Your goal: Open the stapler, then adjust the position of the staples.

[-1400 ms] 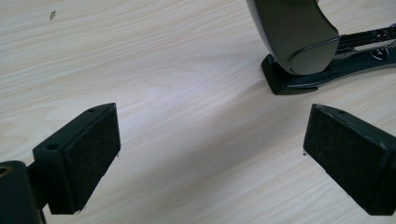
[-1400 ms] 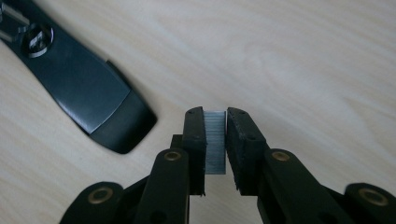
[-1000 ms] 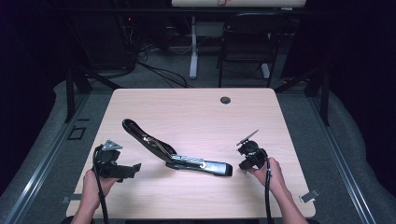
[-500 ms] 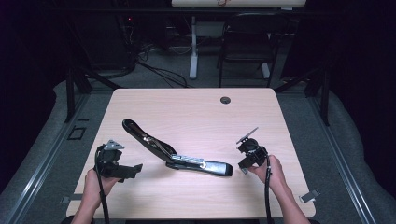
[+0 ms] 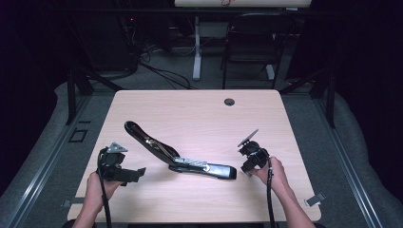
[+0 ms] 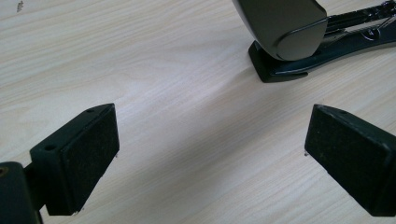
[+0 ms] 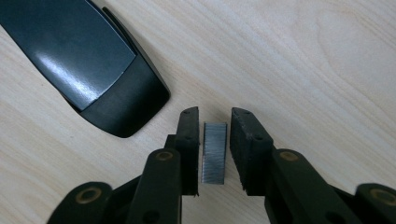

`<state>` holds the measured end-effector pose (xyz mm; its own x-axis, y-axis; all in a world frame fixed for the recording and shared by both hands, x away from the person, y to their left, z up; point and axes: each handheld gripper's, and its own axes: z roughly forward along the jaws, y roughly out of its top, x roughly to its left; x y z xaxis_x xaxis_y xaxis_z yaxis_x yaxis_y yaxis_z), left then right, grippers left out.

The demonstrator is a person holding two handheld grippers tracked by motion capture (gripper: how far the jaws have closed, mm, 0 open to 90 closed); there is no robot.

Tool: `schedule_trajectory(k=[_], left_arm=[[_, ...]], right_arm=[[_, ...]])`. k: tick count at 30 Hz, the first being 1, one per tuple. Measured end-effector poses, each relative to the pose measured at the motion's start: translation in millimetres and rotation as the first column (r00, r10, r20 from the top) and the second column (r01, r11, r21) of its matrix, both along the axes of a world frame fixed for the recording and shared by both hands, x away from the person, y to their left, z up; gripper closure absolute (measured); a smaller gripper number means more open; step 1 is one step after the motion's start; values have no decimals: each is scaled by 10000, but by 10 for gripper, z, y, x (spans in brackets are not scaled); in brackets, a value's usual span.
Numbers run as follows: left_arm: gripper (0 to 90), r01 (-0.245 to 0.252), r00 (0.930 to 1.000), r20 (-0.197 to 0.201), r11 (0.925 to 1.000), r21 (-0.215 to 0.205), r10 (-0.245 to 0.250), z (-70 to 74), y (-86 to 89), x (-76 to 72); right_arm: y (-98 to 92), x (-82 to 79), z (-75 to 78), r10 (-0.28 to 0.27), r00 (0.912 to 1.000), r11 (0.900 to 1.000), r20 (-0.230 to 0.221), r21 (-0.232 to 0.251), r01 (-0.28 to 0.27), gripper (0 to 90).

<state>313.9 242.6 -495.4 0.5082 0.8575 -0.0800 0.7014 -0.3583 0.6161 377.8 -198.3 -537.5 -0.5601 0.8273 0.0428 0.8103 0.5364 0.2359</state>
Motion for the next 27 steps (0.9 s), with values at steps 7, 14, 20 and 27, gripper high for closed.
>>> schedule_trajectory(k=[7,14,20,27], left_arm=[[30,44,10000,-35,10000,1,-44,-6,-7,-1],[30,11,10000,-1,10000,-37,-11,-1,13,-4],[28,5,10000,21,10000,-36,-5,-6,-4,9],[1,55,9999,-142,9997,-233,-59,-20,0,34]], right_arm=[[-10,18,-16,21,9999,10000,-101,-89,-22,778],[-62,26,51,-180,9998,9986,102,491,175,781],[-136,27,139,-269,9985,9969,469,757,233,782],[-149,18,181,-8,9973,9960,729,892,-58,782]])
